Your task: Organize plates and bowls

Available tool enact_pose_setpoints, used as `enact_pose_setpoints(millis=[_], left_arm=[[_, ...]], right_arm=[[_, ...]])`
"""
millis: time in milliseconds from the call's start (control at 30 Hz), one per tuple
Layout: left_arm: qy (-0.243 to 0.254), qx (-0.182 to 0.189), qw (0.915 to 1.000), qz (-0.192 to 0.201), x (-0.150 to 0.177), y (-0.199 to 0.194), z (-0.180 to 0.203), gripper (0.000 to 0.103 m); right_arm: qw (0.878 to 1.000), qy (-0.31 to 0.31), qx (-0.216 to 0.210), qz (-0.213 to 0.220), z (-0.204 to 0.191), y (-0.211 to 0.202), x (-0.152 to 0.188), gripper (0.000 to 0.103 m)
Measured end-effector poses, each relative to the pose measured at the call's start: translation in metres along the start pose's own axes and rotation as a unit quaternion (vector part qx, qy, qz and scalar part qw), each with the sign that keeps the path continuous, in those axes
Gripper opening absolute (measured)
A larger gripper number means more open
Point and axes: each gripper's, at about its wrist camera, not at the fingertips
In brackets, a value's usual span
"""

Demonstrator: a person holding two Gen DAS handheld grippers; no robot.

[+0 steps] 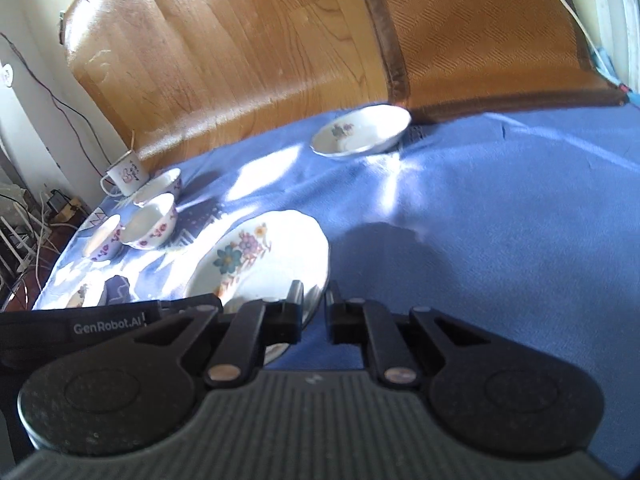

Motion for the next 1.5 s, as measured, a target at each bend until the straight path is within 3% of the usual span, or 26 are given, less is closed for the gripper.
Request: enact_pose_setpoints(millis=[533,1000,1500], left_arm=[[-0.046,-0.011,0.9981,0.039,0.013,-0.051,-0.052,0.018],[-0.127,-0.08,0.9846,0.09,0.023,-0.108,-0.14,0.018],[-0.186,-0.118,0.9725,0.077,0.008,-0.096,-0.218,0.018]], right_arm=[[0.998,-0.047,-0.037,0.002,-0.059,0.002,0.003,0.013],[0.986,-0.112,-0.114,-0.034,-0.149,0.047,0.007,0.014],[0.979,-0.144,-0.121,-0.079,-0.209,0.11,0.002,0.015]])
Point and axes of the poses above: each gripper's, at about its wrist camera, not at the fingertips, and y roughly the way its jaws point, z to its right, x to its underside, and after that the axes turned 7 degrees about -z, right-handed
